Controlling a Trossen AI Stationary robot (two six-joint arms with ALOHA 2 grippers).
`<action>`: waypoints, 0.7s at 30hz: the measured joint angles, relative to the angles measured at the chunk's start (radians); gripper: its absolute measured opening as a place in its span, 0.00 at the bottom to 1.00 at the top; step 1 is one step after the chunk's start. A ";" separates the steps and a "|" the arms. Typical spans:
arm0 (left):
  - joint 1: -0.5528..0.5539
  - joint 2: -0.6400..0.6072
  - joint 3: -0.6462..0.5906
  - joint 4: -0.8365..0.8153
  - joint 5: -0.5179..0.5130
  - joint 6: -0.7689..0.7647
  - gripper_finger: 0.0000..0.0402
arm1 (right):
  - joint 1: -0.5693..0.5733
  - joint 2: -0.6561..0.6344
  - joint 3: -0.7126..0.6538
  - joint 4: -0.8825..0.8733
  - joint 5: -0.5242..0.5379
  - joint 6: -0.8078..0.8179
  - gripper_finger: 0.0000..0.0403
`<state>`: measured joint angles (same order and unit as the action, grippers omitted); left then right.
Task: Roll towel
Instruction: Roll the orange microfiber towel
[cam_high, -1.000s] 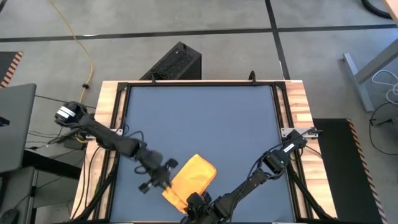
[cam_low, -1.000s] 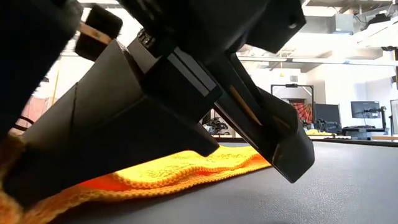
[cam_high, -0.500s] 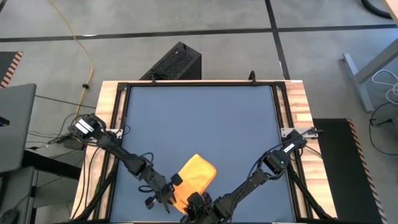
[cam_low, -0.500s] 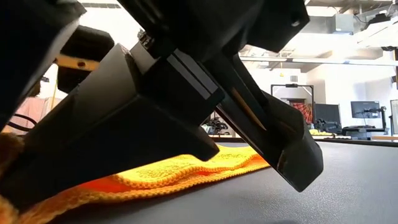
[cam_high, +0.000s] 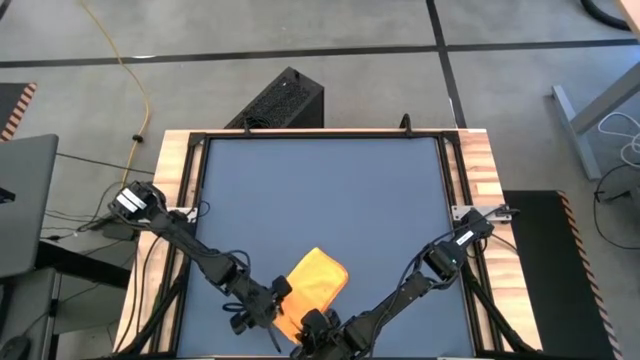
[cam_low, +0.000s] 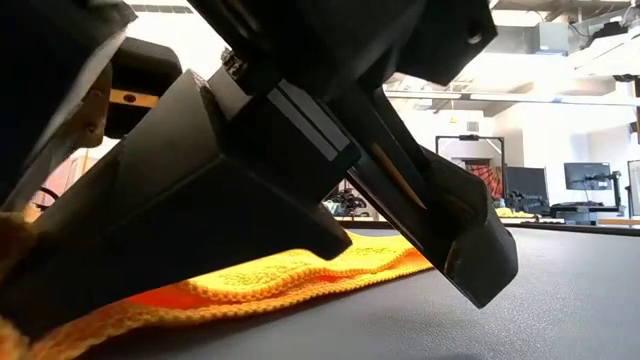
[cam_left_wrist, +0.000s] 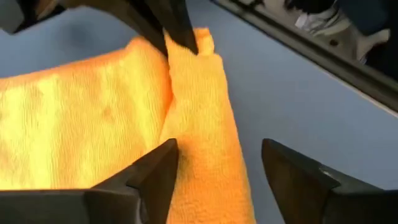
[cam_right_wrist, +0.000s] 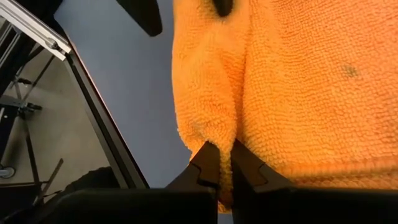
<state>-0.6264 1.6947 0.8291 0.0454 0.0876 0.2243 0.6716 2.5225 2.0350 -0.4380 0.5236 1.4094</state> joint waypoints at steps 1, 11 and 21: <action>-0.001 0.000 0.000 -0.004 -0.014 -0.001 0.57 | 0.000 0.000 0.000 -0.001 0.000 0.000 0.08; -0.004 0.008 0.000 -0.046 -0.133 -0.082 0.59 | 0.000 0.000 0.000 0.004 0.000 -0.002 0.08; -0.003 0.008 -0.001 -0.067 -0.057 -0.140 0.40 | 0.001 0.000 0.000 0.005 0.000 0.005 0.08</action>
<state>-0.6296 1.7031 0.8284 -0.0216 0.0311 0.0845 0.6727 2.5225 2.0350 -0.4328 0.5232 1.4147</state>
